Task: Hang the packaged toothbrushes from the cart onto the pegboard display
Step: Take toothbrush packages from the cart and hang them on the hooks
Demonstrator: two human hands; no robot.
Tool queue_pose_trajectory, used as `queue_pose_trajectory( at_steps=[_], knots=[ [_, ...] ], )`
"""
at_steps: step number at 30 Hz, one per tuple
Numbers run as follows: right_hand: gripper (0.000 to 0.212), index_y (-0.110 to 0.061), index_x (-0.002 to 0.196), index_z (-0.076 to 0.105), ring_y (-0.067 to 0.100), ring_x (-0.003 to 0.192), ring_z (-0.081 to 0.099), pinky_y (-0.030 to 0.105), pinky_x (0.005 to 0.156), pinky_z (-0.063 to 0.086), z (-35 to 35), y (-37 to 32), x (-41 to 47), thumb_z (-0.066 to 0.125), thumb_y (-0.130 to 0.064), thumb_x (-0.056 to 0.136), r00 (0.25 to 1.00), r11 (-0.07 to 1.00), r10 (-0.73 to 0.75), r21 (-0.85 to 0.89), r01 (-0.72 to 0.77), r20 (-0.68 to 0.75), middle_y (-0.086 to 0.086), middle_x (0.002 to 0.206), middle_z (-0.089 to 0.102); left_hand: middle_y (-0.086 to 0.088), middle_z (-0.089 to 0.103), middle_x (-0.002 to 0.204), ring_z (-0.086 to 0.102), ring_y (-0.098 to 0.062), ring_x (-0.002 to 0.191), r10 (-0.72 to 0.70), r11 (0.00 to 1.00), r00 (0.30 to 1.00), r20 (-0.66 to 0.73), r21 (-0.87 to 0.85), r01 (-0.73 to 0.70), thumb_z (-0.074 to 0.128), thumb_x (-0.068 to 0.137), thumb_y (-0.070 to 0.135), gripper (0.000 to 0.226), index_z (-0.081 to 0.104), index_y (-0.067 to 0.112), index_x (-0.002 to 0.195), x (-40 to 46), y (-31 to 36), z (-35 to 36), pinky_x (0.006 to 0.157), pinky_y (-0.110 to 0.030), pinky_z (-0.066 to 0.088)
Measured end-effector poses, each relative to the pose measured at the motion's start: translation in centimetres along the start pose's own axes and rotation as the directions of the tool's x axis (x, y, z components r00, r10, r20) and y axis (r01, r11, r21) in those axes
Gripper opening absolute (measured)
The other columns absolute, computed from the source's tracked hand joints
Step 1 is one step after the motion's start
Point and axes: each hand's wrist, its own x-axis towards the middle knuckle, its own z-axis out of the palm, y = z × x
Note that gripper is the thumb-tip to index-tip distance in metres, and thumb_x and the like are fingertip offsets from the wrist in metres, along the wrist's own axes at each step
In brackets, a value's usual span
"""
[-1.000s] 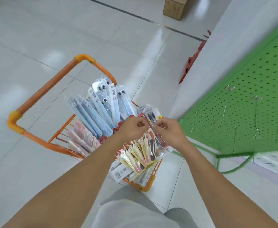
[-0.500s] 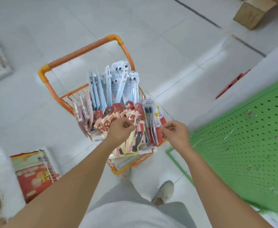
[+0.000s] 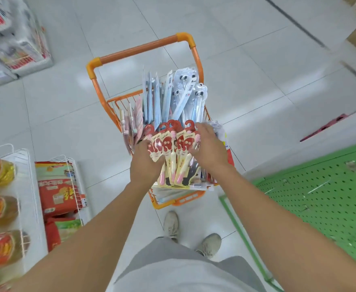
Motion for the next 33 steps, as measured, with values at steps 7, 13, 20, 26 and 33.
queue_pose_trajectory(
  at_steps=[7,13,20,26,33],
  knots=[
    [0.033,-0.016,0.127,0.059,0.029,0.113,0.061,0.04,0.093,0.051,-1.0,1.1,7.4,0.062,-0.016,0.095,0.99,0.975,0.132,-0.188,-0.119,0.057,0.006,0.128,0.063,-0.003,0.042,0.153,0.043,-0.024,0.138,0.123,0.988,0.99,0.075,0.088,-0.13,0.072,0.089,0.04,0.074,0.036,0.02,0.151,3.8,0.3,0.4,0.11,-0.043,0.041],
    [0.026,-0.014,0.119,0.067,0.028,0.11,0.062,0.042,0.096,0.05,-0.6,1.9,8.1,0.068,-0.016,0.093,0.991,0.984,0.13,-0.124,-0.128,0.008,0.007,0.123,0.065,-0.003,0.061,0.125,0.056,-0.023,0.117,0.081,0.997,0.989,0.121,-0.005,-0.081,0.073,0.088,0.039,0.051,0.055,0.017,0.131,6.9,2.3,1.8,0.095,-0.038,0.048],
    [0.011,-0.017,0.093,0.075,-0.001,0.073,0.061,0.014,0.067,0.047,-1.0,0.6,7.2,0.071,-0.007,0.089,0.999,0.993,0.038,0.109,-0.037,-0.007,-0.002,0.098,0.072,0.004,0.066,0.092,0.064,-0.017,0.087,0.0,0.994,0.999,0.044,-0.112,0.005,0.072,0.087,0.007,0.026,0.065,0.017,0.11,7.2,3.2,1.7,0.08,-0.042,0.057],
    [0.017,-0.015,0.09,0.072,0.004,0.065,0.061,0.038,0.072,0.063,-1.2,-0.1,4.2,0.068,0.002,0.09,0.999,0.91,-0.011,0.414,-0.009,0.045,0.006,0.084,0.07,-0.005,0.065,0.098,0.061,-0.021,0.092,0.125,0.992,0.983,0.135,-0.032,-0.121,0.054,0.1,0.008,0.022,0.069,0.009,0.117,6.1,2.5,0.5,0.079,-0.034,0.049],
    [0.012,-0.012,0.095,0.076,0.017,0.07,0.067,0.039,0.067,0.059,-3.2,-1.9,2.2,0.068,-0.003,0.093,0.998,0.771,0.066,0.635,-0.045,-0.009,0.008,0.09,0.069,-0.002,0.058,0.112,0.057,-0.014,0.096,0.202,0.964,0.969,-0.14,-0.147,-0.222,0.044,0.105,0.018,0.023,0.064,0.012,0.116,4.2,3.9,-4.7,0.083,-0.02,0.046]
  ],
)
